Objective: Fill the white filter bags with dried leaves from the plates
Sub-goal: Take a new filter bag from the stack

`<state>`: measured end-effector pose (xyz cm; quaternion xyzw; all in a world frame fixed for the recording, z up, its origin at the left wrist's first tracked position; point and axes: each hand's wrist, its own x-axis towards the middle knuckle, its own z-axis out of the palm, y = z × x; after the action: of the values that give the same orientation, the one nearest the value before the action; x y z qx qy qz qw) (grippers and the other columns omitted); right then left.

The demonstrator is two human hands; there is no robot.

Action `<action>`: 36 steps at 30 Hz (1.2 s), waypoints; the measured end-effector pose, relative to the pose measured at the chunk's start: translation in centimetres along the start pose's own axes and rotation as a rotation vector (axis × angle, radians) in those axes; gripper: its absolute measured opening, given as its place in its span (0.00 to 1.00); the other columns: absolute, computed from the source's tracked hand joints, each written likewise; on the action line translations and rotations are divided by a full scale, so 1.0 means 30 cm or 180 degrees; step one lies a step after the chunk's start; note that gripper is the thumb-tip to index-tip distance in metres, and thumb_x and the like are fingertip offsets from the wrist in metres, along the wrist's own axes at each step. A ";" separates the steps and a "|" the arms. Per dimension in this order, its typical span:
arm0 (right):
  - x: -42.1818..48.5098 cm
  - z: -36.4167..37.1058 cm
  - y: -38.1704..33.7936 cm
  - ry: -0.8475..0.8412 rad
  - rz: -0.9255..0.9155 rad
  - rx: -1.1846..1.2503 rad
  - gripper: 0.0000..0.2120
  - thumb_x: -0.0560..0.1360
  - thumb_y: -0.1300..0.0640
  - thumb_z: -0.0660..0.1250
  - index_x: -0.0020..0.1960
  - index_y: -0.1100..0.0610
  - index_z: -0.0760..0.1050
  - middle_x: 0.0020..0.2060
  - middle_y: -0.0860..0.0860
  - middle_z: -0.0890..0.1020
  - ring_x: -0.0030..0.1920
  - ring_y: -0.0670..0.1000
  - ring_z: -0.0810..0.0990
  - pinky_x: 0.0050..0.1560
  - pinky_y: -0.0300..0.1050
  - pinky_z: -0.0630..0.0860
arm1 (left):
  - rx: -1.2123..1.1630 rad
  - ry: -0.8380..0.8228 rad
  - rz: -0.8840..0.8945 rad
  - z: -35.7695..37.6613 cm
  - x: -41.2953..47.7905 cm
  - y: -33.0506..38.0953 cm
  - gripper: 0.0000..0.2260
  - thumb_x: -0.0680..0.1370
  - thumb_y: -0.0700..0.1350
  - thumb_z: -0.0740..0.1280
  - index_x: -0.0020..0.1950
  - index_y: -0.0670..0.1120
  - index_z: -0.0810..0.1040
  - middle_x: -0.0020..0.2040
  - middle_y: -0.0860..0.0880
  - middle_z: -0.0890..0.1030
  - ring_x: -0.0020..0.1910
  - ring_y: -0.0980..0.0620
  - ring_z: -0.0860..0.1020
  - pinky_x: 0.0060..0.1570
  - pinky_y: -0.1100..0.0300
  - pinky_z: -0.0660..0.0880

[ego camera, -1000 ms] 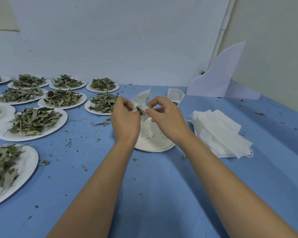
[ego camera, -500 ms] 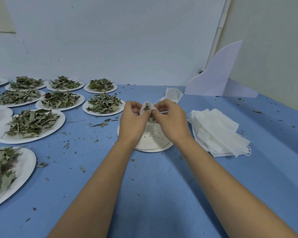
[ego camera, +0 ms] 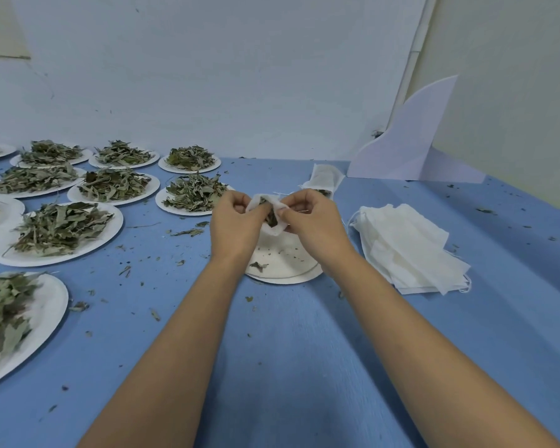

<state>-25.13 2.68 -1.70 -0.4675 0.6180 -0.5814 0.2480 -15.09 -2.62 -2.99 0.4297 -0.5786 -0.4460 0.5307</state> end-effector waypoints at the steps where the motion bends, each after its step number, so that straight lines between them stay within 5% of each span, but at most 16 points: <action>1: 0.003 -0.005 0.007 0.0082 0.0043 -0.0022 0.03 0.74 0.63 0.68 0.46 0.57 0.76 0.39 0.49 0.78 0.43 0.49 0.79 0.53 0.50 0.79 | -0.0157 -0.0169 -0.0104 0.001 -0.001 0.003 0.10 0.73 0.42 0.71 0.40 0.49 0.70 0.39 0.49 0.73 0.38 0.53 0.73 0.39 0.65 0.72; 4: 0.005 -0.015 0.013 -0.0009 0.0224 0.0178 0.06 0.73 0.65 0.68 0.47 0.56 0.75 0.39 0.50 0.78 0.43 0.48 0.79 0.49 0.44 0.79 | -0.0214 -0.0362 -0.0186 0.007 -0.001 0.001 0.10 0.73 0.42 0.71 0.40 0.49 0.70 0.37 0.51 0.72 0.38 0.52 0.73 0.42 0.57 0.73; 7: -0.003 -0.013 0.002 -0.0345 0.0340 0.0623 0.08 0.73 0.67 0.67 0.48 0.57 0.75 0.41 0.52 0.80 0.42 0.47 0.81 0.43 0.35 0.79 | 0.0073 -0.0068 0.0053 0.007 0.004 -0.010 0.13 0.73 0.40 0.70 0.35 0.48 0.67 0.33 0.52 0.69 0.30 0.55 0.67 0.31 0.67 0.65; 10: -0.006 -0.006 0.014 0.0006 -0.0018 -0.0041 0.08 0.73 0.58 0.70 0.50 0.52 0.74 0.44 0.45 0.77 0.45 0.45 0.77 0.47 0.31 0.75 | 0.0444 0.0289 0.0323 0.003 0.005 -0.012 0.15 0.74 0.39 0.68 0.33 0.48 0.65 0.30 0.52 0.68 0.28 0.56 0.64 0.24 0.70 0.62; 12: -0.016 -0.010 0.013 0.0215 -0.0459 -0.0525 0.07 0.71 0.54 0.71 0.44 0.50 0.73 0.40 0.43 0.75 0.38 0.41 0.73 0.39 0.27 0.69 | 0.0325 0.0413 0.0364 0.002 0.009 -0.008 0.14 0.74 0.41 0.69 0.34 0.48 0.66 0.32 0.53 0.68 0.29 0.56 0.65 0.26 0.70 0.63; 15: -0.019 -0.024 0.002 -0.0681 -0.0297 -0.1113 0.09 0.69 0.51 0.73 0.34 0.49 0.76 0.30 0.42 0.77 0.30 0.38 0.71 0.33 0.29 0.67 | -0.0071 0.0439 0.0219 -0.002 0.016 0.001 0.13 0.73 0.42 0.71 0.37 0.50 0.67 0.34 0.53 0.69 0.31 0.57 0.67 0.29 0.71 0.65; 18: -0.024 -0.012 0.003 -0.1270 -0.0081 -0.1715 0.08 0.65 0.46 0.76 0.40 0.47 0.81 0.34 0.41 0.80 0.32 0.36 0.72 0.35 0.31 0.67 | -0.0331 0.0421 0.0108 -0.007 0.020 0.002 0.12 0.73 0.41 0.70 0.40 0.51 0.68 0.37 0.52 0.71 0.34 0.56 0.71 0.34 0.70 0.68; 23: -0.039 0.028 0.032 -0.1218 -0.0313 -0.2099 0.04 0.69 0.52 0.73 0.43 0.50 0.83 0.28 0.39 0.76 0.29 0.35 0.72 0.28 0.29 0.64 | -0.0596 0.0331 -0.0037 -0.016 0.018 0.011 0.08 0.74 0.42 0.70 0.43 0.50 0.71 0.43 0.47 0.76 0.45 0.48 0.78 0.50 0.51 0.78; 26: -0.043 0.034 0.029 -0.1273 -0.0337 -0.2202 0.04 0.70 0.59 0.69 0.43 0.54 0.83 0.31 0.42 0.78 0.32 0.41 0.74 0.35 0.36 0.70 | -0.0699 0.0309 -0.0072 -0.019 0.011 0.021 0.08 0.74 0.41 0.70 0.44 0.49 0.72 0.47 0.44 0.79 0.47 0.47 0.80 0.53 0.47 0.78; 32: -0.031 0.016 -0.020 0.0540 -0.0931 -0.0962 0.04 0.71 0.57 0.70 0.39 0.51 0.81 0.33 0.42 0.78 0.34 0.36 0.73 0.36 0.30 0.66 | -0.0524 0.0211 0.0045 -0.011 -0.005 0.025 0.06 0.75 0.40 0.70 0.43 0.48 0.75 0.46 0.46 0.80 0.50 0.47 0.80 0.54 0.45 0.77; 36: -0.017 0.011 0.006 0.0873 -0.0812 -0.2234 0.06 0.74 0.50 0.68 0.48 0.48 0.83 0.37 0.44 0.68 0.44 0.46 0.71 0.38 0.42 0.62 | -0.0515 -0.0117 0.0214 0.015 -0.027 0.030 0.08 0.73 0.37 0.69 0.40 0.49 0.76 0.38 0.52 0.79 0.45 0.50 0.79 0.53 0.44 0.78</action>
<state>-24.69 2.93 -2.06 -0.5149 0.7435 -0.4181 -0.0858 -15.49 -1.59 -2.33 0.3575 -0.5643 -0.4810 0.5677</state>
